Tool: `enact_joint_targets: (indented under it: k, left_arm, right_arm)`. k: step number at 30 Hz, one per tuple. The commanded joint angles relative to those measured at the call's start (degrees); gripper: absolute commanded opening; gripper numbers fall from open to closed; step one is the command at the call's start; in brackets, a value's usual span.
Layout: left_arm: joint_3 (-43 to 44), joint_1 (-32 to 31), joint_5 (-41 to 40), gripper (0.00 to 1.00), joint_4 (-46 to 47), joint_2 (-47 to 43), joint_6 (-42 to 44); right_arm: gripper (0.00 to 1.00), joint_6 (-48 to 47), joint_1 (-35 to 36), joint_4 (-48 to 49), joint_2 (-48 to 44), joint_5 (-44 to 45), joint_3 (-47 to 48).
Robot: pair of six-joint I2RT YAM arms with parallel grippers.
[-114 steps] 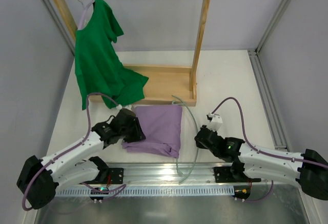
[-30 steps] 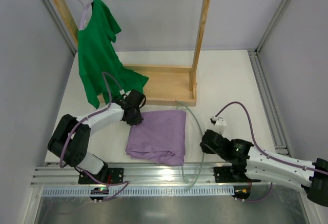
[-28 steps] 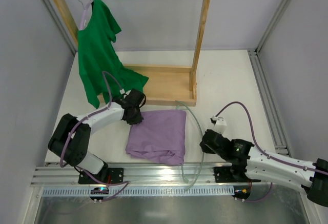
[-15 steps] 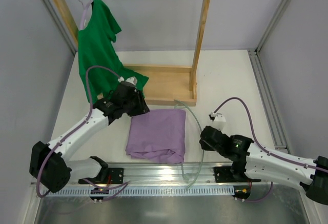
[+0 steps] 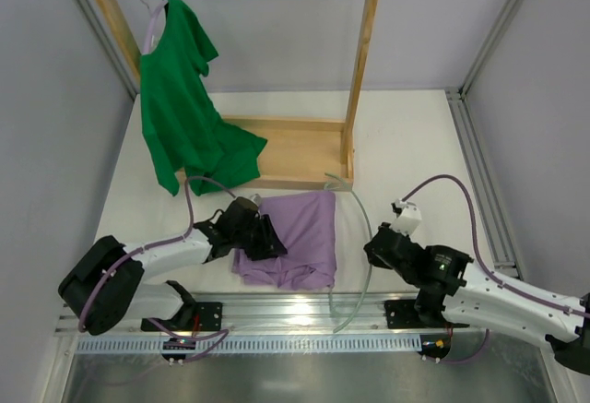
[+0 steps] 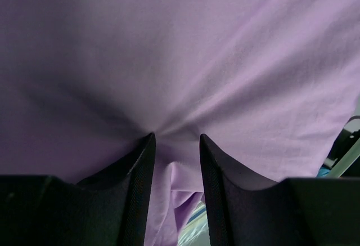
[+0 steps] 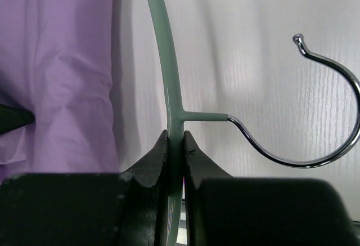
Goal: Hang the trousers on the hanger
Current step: Place trousers on hanger
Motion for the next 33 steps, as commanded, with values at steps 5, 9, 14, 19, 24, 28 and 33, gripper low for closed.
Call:
enact_joint_targets:
  k: [5, 9, 14, 19, 24, 28, 33]
  left_arm:
    - [-2.8, 0.2, -4.1, 0.38, 3.2, 5.5, -4.3]
    - [3.4, 0.3, -8.7, 0.38, -7.1, 3.4, -0.9]
    - [15.0, 0.1, -15.7, 0.40, -21.4, -1.0, 5.3]
    - [27.0, 0.0, -20.3, 0.43, -32.5, -2.4, 10.4]
    - [23.3, -0.2, -19.4, 0.31, -36.1, -3.3, 10.3]
    - [15.8, -1.2, -20.9, 0.19, -36.7, -9.7, 6.7]
    - [11.7, -1.0, -25.6, 0.12, -37.7, -7.0, 5.1]
  right_arm:
    - [0.04, 1.8, -0.1, 0.8, -5.8, 5.7, 0.1]
    - [0.04, 2.7, -0.1, 2.5, -4.7, 5.0, -1.7]
    - [0.04, 3.5, 0.0, 2.5, -6.4, 4.7, -4.6]
    - [0.03, 3.5, -0.1, 2.0, -7.7, 3.7, -5.6]
    - [0.04, 3.3, -0.1, -3.0, -7.9, 5.7, -2.6]
    - [0.04, 2.5, -0.1, -3.3, -8.4, 6.5, -1.7]
    - [0.04, 2.3, -0.1, -3.0, -7.7, 6.3, -1.2]
